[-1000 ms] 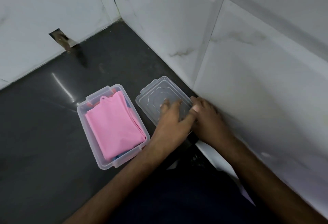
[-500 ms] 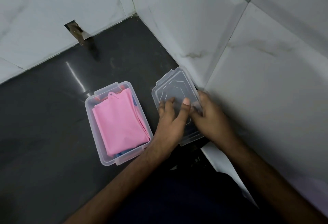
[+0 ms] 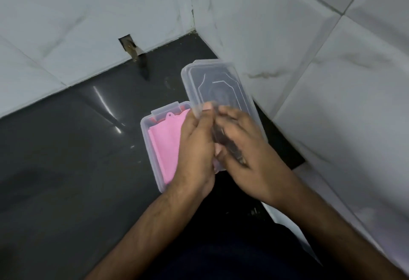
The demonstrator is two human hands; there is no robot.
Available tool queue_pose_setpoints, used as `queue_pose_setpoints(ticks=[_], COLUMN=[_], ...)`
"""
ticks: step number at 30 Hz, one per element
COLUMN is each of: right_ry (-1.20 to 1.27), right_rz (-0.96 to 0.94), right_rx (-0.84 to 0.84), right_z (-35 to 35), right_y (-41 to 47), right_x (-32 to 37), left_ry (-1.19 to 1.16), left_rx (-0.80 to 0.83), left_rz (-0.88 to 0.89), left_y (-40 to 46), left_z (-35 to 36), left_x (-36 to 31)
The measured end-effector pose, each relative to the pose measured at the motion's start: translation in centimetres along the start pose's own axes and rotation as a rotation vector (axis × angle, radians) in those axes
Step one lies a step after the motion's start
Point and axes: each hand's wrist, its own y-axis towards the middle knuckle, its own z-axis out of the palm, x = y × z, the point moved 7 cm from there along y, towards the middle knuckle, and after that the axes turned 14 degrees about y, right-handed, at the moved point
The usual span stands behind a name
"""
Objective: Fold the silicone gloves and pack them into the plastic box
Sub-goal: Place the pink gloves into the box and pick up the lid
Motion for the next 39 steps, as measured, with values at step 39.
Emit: queue_pose_setpoints(ticks=[39], right_ry=[-0.436], right_rz=[0.232], right_rx=[-0.113], right_z=[7.2], right_y=[3.8], right_x=[-4.2], left_ry=[0.580], left_rx=[-0.359], left_rz=[-0.018], left_y=[3.4], left_z=[-13.9], left_x=[4.8])
